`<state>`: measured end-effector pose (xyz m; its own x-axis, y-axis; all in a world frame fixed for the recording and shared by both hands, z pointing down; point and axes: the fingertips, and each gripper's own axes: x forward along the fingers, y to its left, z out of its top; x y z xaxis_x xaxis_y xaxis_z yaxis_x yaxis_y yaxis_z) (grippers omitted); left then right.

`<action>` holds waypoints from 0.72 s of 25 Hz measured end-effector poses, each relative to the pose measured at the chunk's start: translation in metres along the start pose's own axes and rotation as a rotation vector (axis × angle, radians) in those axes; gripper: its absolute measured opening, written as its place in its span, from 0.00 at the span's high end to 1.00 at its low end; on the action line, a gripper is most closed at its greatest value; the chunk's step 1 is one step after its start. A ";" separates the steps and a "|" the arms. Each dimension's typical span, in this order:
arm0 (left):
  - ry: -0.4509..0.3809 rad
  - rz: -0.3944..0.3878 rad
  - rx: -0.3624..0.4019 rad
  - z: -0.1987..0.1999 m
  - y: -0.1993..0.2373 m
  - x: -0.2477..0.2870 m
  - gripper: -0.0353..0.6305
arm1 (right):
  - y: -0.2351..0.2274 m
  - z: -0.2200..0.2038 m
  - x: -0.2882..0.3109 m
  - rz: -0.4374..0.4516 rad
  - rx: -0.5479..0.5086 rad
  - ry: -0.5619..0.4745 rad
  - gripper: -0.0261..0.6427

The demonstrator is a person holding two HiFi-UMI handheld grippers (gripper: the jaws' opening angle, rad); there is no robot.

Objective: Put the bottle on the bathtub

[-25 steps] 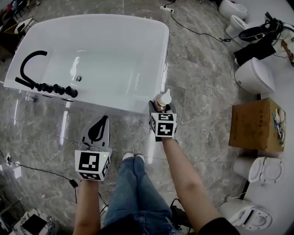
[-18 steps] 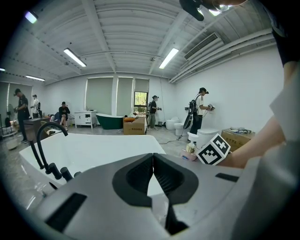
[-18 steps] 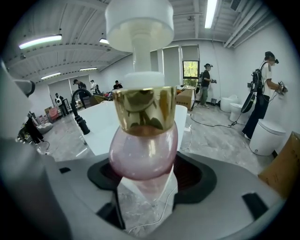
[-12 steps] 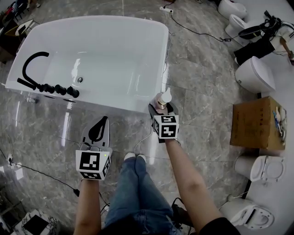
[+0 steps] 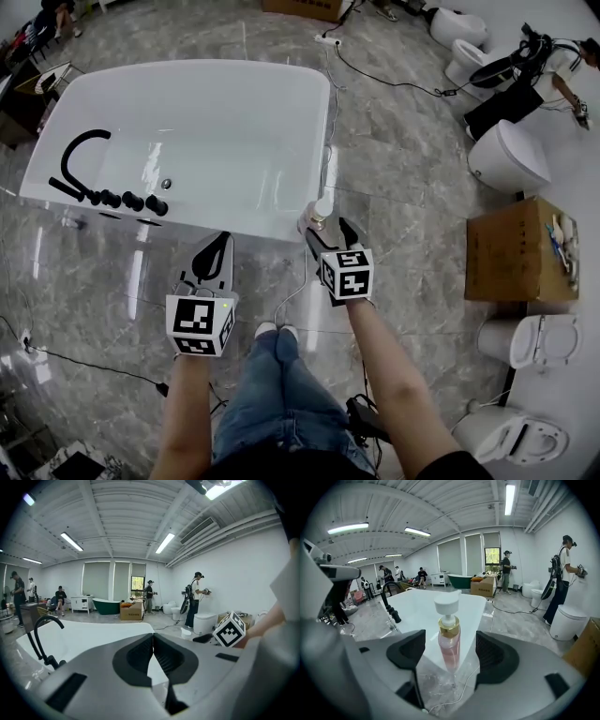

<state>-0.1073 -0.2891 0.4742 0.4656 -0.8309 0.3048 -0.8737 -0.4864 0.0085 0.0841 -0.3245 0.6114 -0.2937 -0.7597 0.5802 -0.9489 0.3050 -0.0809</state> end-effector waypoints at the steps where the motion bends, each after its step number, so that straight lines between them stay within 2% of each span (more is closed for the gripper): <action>1: -0.007 -0.001 0.000 0.006 -0.001 -0.001 0.93 | 0.003 0.004 -0.007 0.010 -0.004 -0.005 0.47; 5: -0.038 -0.008 0.005 0.030 -0.008 -0.005 0.93 | 0.007 0.018 -0.035 0.033 -0.033 -0.021 0.47; 18: -0.145 -0.005 0.010 0.096 -0.013 -0.014 0.93 | 0.010 0.057 -0.096 0.026 -0.047 -0.072 0.47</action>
<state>-0.0890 -0.2969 0.3779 0.4865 -0.8583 0.1635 -0.8700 -0.4930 0.0003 0.0966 -0.2812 0.5087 -0.3277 -0.7897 0.5186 -0.9348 0.3506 -0.0567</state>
